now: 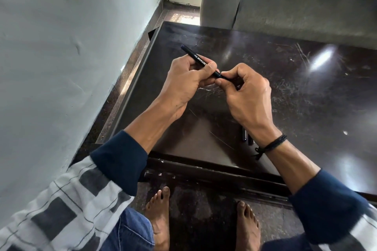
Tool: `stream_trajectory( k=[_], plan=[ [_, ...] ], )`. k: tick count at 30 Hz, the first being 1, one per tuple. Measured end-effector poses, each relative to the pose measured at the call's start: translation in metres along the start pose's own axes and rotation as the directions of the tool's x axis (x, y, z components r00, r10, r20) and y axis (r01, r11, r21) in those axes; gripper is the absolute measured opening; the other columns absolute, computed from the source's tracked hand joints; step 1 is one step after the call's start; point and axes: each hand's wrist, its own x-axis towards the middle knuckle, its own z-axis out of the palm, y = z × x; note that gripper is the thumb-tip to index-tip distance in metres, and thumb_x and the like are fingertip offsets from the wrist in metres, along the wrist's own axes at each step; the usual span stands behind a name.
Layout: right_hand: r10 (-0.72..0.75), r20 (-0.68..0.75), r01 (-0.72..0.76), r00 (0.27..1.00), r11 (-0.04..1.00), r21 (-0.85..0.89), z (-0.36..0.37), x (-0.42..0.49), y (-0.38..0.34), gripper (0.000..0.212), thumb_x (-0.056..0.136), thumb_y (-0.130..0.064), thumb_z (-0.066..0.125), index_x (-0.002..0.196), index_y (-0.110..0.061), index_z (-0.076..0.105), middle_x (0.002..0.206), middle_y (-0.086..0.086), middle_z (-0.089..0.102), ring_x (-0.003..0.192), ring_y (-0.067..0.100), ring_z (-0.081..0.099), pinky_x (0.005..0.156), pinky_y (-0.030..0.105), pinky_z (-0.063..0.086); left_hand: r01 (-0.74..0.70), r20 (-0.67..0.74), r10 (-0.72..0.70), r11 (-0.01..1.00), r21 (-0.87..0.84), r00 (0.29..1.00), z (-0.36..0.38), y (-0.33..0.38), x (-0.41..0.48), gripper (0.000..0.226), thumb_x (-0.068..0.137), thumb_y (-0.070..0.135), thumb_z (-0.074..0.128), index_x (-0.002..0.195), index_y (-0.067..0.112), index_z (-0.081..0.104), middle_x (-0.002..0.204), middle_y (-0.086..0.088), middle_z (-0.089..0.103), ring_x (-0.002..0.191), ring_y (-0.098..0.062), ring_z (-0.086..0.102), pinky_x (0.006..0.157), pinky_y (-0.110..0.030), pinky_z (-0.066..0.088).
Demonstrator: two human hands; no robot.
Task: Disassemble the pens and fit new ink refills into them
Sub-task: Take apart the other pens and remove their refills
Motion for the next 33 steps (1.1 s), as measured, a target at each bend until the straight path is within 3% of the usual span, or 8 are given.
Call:
stream_trajectory(
  k=[9,15,20,22,26,29,33],
  plan=[
    [-0.008,0.034,0.007,0.999,0.999,0.043,-0.004,0.006,-0.008,0.009,0.088,-0.025,0.079,0.087,-0.023,0.07,0.071,-0.023,0.064,0.065,-0.003,0.058,0.063,0.023,0.047,-0.039,-0.027,0.038,0.999,-0.008,0.999,0.0,0.006,-0.001,0.003,0.093,0.001,0.068,0.09,0.001,0.069,0.083,-0.013,0.072,0.08,-0.02,0.071,0.082,-0.036,0.062],
    [0.033,0.131,-0.034,0.991,0.999,0.01,-0.008,0.018,-0.005,0.011,0.085,-0.026,0.081,0.091,-0.027,0.071,0.075,-0.022,0.069,0.072,-0.003,0.065,0.066,0.015,0.046,0.04,-0.108,-0.059,0.985,-0.167,0.992,-0.009,0.004,0.003,0.003,0.091,0.006,0.072,0.089,0.006,0.07,0.085,-0.012,0.073,0.081,-0.025,0.075,0.073,-0.025,0.058],
    [0.067,0.099,-0.067,0.993,0.998,-0.003,-0.016,0.018,0.003,0.013,0.084,-0.02,0.081,0.092,-0.028,0.074,0.085,-0.016,0.071,0.079,-0.003,0.066,0.071,0.015,0.047,0.093,-0.131,-0.132,0.958,-0.271,0.983,-0.012,0.003,0.008,0.019,0.09,0.007,0.073,0.106,0.006,0.061,0.1,-0.023,0.074,0.083,-0.033,0.076,0.071,-0.025,0.058],
    [0.083,0.061,-0.083,0.995,0.997,-0.001,-0.017,0.021,0.005,0.019,0.083,-0.019,0.083,0.09,-0.033,0.072,0.088,-0.016,0.066,0.078,-0.009,0.062,0.069,0.007,0.042,0.069,-0.188,-0.119,0.965,-0.254,0.975,-0.016,0.004,0.011,0.016,0.091,0.003,0.071,0.104,0.006,0.062,0.091,-0.014,0.074,0.077,-0.027,0.076,0.069,-0.023,0.058],
    [0.145,0.042,-0.143,0.989,0.989,-0.033,-0.021,0.024,0.011,0.018,0.082,-0.022,0.084,0.089,-0.035,0.074,0.085,-0.019,0.059,0.073,-0.011,0.058,0.066,0.007,0.039,0.056,-0.252,-0.1,0.983,-0.173,0.962,-0.026,0.004,0.015,0.009,0.088,-0.005,0.071,0.089,0.004,0.068,0.083,-0.009,0.069,0.072,-0.021,0.074,0.071,-0.02,0.058],
    [0.143,0.027,-0.143,0.989,0.99,-0.021,-0.021,0.026,0.013,0.017,0.082,-0.018,0.084,0.09,-0.031,0.077,0.085,-0.02,0.058,0.073,-0.02,0.057,0.065,0.001,0.04,0.05,-0.281,-0.096,0.985,-0.167,0.955,-0.027,0.003,0.017,0.01,0.087,-0.008,0.07,0.092,0.001,0.069,0.084,-0.01,0.07,0.073,-0.021,0.076,0.072,-0.019,0.058],
    [0.158,0.04,-0.157,0.987,0.987,-0.029,-0.018,0.026,0.016,0.016,0.085,-0.016,0.081,0.095,-0.029,0.078,0.093,-0.015,0.063,0.076,-0.014,0.061,0.064,0.001,0.04,0.034,-0.324,-0.103,0.977,-0.211,0.94,-0.029,0.0,0.019,0.016,0.087,-0.008,0.071,0.099,0.002,0.067,0.086,-0.012,0.072,0.08,-0.025,0.077,0.074,-0.019,0.058]
  ],
)
